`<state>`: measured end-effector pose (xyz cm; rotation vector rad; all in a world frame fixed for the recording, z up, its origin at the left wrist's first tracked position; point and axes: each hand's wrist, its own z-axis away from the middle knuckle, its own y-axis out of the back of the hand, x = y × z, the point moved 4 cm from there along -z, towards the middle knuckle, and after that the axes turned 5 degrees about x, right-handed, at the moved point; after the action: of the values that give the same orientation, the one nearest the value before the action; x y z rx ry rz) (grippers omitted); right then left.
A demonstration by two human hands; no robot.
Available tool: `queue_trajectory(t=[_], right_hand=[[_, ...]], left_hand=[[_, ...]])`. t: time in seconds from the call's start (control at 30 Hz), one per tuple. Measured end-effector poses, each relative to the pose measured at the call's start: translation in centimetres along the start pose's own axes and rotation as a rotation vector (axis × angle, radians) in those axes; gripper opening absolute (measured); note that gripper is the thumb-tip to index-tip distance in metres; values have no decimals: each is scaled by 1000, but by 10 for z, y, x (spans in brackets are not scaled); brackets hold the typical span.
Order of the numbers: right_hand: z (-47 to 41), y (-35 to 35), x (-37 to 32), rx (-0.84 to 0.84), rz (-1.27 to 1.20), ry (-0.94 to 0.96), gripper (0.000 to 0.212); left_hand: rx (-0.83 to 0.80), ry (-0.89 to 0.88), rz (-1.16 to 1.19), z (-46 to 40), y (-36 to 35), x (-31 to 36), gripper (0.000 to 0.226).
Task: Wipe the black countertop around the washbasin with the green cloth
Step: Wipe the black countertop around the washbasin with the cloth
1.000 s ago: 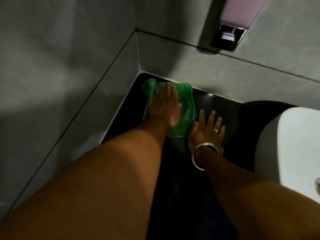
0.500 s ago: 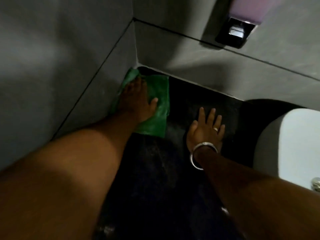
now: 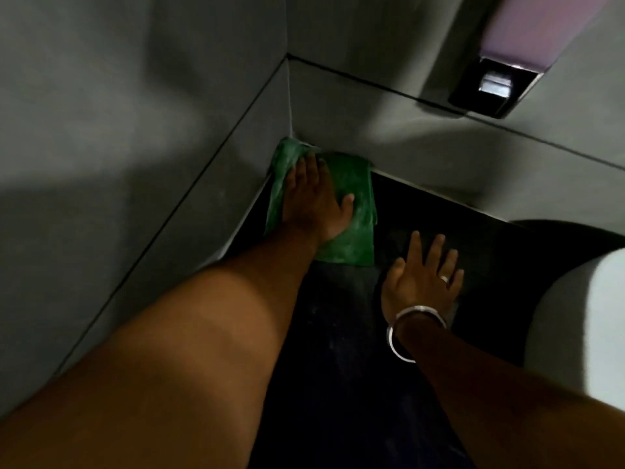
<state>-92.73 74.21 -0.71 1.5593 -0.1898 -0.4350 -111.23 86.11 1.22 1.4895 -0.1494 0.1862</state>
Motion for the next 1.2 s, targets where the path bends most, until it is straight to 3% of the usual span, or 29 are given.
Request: queue_trajectory(t=[0.3, 0.53, 0.8, 0.9, 1.1, 1.2], right_hand=[[1, 8, -6, 2, -19, -1, 60], [0, 6, -6, 28, -43, 2, 61], [-2, 3, -4, 59, -46, -9, 61], [-2, 2, -4, 61, -46, 10, 61], [-1, -1, -4, 73, -98, 38, 63], [-3, -6, -3, 57, -108, 44, 65]], left_hand=[[0, 5, 16, -28, 5, -8, 97], [237, -56, -18, 13, 6, -26, 82], [70, -79, -11, 11, -2, -29, 98], [67, -71, -36, 63, 1, -48, 97], [-24, -80, -85, 284, 5, -137, 93], [-41, -16, -114, 329, 3, -149, 91]])
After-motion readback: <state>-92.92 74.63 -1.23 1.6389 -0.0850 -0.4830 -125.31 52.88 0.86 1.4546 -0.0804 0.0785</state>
